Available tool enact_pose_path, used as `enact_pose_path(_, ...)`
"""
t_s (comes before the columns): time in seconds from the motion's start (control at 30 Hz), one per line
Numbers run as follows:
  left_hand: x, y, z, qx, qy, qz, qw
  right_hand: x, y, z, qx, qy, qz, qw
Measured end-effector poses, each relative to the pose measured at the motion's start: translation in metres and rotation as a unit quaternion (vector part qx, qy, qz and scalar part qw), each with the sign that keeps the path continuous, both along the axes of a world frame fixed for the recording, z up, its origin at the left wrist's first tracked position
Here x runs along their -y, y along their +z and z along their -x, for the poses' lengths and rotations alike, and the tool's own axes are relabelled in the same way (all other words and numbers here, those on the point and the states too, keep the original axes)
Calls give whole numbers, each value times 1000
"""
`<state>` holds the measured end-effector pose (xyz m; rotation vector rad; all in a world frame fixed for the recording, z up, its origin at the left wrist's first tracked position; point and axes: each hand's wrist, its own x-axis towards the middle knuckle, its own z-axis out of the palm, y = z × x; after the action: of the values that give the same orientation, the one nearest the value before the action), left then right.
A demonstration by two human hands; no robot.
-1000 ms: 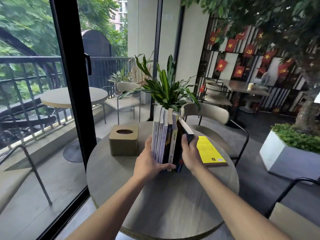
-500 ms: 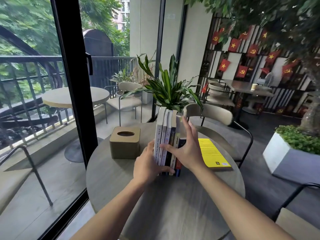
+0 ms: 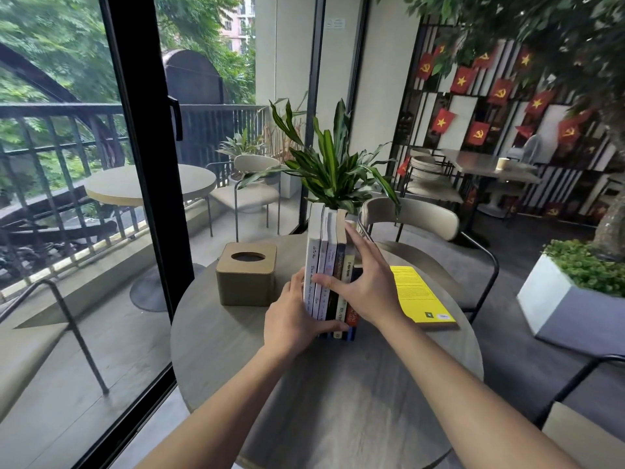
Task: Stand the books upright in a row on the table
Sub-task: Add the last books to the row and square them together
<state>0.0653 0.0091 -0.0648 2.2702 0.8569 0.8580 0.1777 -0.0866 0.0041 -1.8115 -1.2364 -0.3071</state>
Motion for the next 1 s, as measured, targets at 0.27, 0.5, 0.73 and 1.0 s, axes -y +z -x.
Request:
enact_pose_path(0.27,32,2,-7,61,62,59,994,4,-1,4,-22,-6,-20,1000)
enact_pose_path(0.5,35,-1,-8,61,74,53,994,7,-15,5,-92,-19,-30,995)
enact_pose_path(0.73,34,0,-5,77,68,58,993,20,-21,-3,-106,-4,-64,992)
enact_pose_path(1.0,31,-1,-3,67,55,57,995,36,-60,-59,-96,-207,73,971)
